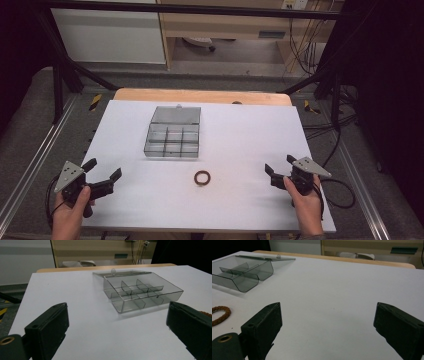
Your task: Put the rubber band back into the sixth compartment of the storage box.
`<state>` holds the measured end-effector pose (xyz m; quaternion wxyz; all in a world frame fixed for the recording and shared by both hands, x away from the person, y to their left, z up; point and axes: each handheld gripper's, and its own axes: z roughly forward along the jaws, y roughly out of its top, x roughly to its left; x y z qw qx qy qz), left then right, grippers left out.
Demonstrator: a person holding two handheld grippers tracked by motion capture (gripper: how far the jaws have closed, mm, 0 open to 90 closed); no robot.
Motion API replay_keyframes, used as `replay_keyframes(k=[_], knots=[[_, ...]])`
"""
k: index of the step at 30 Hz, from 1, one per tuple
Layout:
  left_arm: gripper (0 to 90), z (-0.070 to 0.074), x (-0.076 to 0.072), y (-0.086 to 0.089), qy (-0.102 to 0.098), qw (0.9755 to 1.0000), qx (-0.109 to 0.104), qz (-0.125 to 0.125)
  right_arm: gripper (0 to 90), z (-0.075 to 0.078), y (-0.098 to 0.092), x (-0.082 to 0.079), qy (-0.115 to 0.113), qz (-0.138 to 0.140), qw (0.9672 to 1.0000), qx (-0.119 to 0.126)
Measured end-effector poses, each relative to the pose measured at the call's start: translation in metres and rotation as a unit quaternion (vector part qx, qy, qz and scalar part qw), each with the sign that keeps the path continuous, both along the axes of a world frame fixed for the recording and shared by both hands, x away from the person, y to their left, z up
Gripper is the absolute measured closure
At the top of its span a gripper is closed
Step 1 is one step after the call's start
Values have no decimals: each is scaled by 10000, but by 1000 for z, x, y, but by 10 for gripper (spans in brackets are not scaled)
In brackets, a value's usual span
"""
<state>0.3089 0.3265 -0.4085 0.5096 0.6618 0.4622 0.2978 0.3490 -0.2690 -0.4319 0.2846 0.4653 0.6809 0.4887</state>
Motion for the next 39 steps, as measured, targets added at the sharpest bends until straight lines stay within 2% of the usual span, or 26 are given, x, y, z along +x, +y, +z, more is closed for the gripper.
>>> replay_keyframes(k=[5, 8, 16, 18, 21, 24, 25, 27, 30, 39], knots=[[46, 0, 1, 0, -7, 10000, 14, -16, 55, 4, 5, -1, -2, 40, 10000, -36], [46, -1, 0, 1, 30, 10000, 7, -20, 44, 8, 12, 1, -9, 75, 9998, -159], [46, -2, 0, -2, 66, 9999, 69, -132, 41, 28, 21, 19, -58, -38, 9996, -275], [46, -3, 0, -3, 62, 9998, 78, -145, 45, 33, 26, 23, -104, -63, 9998, -158], [46, -3, 1, -4, 81, 9999, 71, -134, 52, 40, 34, 27, -123, -79, 9997, -212], [46, -4, 1, -4, 92, 9999, 49, -137, 48, 42, 40, 27, -200, 15, 9996, -193], [46, -4, 1, -3, 94, 9998, 41, -143, 72, 41, 44, 25, -223, 35, 9997, -26], [47, -2, 1, -4, 58, 9998, 50, -167, 53, 41, 49, 23, -153, 157, 9998, -14], [46, -1, 0, -4, 35, 9998, 34, -173, 67, 43, 55, 19, -177, 252, 9995, 42], [45, -2, 0, -4, 88, 9997, 33, -218, 45, 44, 79, 16, -203, 589, 9980, -98]])
